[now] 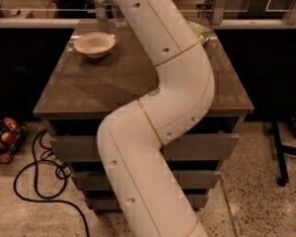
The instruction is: Pick green rice chip bag from paper bowl and place on counter
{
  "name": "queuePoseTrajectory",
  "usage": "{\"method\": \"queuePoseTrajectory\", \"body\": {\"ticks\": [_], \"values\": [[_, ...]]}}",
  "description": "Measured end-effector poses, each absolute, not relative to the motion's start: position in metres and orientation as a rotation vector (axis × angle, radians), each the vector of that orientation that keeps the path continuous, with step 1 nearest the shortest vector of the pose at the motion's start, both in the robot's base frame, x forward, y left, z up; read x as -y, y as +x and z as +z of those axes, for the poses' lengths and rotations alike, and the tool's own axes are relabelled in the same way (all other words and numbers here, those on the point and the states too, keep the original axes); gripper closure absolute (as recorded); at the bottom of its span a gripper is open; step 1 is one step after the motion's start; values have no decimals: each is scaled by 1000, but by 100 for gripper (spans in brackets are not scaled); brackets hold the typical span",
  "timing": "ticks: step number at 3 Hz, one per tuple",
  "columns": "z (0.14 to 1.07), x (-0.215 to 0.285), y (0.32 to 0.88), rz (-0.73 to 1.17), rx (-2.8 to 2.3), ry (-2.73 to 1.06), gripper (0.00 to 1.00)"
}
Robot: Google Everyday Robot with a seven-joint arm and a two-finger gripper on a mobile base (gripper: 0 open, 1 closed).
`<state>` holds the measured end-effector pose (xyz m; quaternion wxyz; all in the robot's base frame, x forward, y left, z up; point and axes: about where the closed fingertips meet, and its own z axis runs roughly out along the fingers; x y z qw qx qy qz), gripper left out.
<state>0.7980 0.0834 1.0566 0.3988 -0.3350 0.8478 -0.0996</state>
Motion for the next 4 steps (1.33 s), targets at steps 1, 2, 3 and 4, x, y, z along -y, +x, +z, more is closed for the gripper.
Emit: {"method": "queuePoseTrajectory", "body": {"ticks": [1, 2, 3, 4], "values": [[1059, -76, 797, -407, -2180, -818, 100], [1059, -79, 803, -402, -2160, -818, 100], [1061, -73, 807, -224, -2097, -828, 100], [1065, -68, 780, 27, -2062, -797, 100]]}}
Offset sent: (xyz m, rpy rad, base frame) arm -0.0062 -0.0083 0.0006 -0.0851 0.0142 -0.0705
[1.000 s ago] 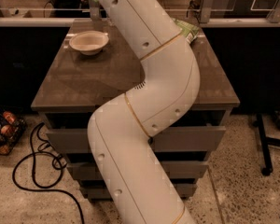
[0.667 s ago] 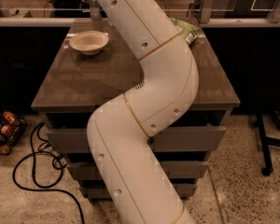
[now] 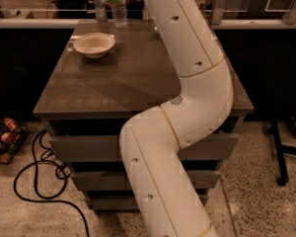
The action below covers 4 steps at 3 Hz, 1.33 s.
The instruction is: Pick green rice chip bag from paper bowl and place on counter
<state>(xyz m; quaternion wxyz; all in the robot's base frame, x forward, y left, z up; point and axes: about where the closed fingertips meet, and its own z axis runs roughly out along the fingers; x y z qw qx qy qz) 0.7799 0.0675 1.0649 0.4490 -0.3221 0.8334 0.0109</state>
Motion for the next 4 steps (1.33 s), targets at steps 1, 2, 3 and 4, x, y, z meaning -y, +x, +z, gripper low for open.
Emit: {"method": "queuePoseTrajectory", "body": {"ticks": [1, 2, 3, 4], "values": [[1090, -78, 764, 75, -1974, -790, 100], [1090, -82, 767, 110, -1947, -788, 100], [1088, -84, 770, 114, -1952, -789, 100], [1083, -84, 766, 102, -1987, -785, 100]]}}
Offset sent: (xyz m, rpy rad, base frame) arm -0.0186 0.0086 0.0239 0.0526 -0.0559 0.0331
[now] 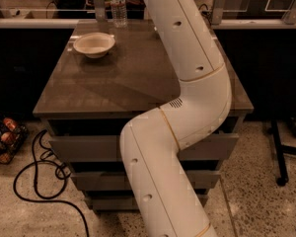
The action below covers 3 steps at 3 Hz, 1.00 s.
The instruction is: Pick green rice chip bag from paper bowl and place on counter
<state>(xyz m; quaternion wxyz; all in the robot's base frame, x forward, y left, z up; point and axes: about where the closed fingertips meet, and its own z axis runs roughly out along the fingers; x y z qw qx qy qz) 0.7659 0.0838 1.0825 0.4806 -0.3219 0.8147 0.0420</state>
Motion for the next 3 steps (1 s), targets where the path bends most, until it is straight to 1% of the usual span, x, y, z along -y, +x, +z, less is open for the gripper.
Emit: {"method": "queuePoseTrajectory", "body": {"ticks": [3], "values": [[1062, -68, 749, 20, -2133, -711, 100]]}}
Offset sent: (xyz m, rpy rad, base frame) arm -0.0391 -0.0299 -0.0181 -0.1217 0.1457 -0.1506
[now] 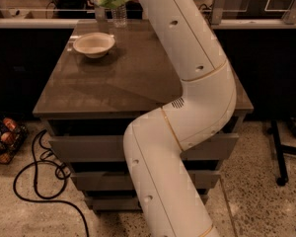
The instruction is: Pick green rice chip bag from paper bowl and place on counter
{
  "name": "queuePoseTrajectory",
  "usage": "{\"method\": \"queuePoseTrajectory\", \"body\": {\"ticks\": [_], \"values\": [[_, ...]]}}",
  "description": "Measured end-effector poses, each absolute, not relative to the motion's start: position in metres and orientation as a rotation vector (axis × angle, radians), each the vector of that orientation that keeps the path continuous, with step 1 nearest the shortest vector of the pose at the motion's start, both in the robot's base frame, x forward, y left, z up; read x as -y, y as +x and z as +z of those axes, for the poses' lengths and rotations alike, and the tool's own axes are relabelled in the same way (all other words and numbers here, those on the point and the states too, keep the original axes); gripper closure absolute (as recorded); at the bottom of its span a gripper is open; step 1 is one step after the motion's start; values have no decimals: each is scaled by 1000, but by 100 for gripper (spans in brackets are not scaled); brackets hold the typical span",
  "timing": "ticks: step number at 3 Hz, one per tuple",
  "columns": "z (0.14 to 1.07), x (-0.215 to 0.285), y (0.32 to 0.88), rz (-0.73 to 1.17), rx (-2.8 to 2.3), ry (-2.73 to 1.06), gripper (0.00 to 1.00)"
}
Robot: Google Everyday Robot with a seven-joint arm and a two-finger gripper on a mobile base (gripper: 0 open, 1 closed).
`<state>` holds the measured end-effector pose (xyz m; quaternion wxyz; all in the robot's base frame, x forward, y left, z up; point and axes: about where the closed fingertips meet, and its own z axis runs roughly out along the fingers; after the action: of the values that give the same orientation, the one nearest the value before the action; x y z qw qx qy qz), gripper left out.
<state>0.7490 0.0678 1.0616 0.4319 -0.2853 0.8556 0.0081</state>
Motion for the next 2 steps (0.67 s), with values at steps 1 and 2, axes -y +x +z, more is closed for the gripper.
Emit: {"method": "queuePoseTrajectory", "body": {"ticks": [1, 2], "values": [[1050, -64, 747, 21, -2175, -680, 100], [1046, -75, 746, 78, -2141, -585, 100]]}}
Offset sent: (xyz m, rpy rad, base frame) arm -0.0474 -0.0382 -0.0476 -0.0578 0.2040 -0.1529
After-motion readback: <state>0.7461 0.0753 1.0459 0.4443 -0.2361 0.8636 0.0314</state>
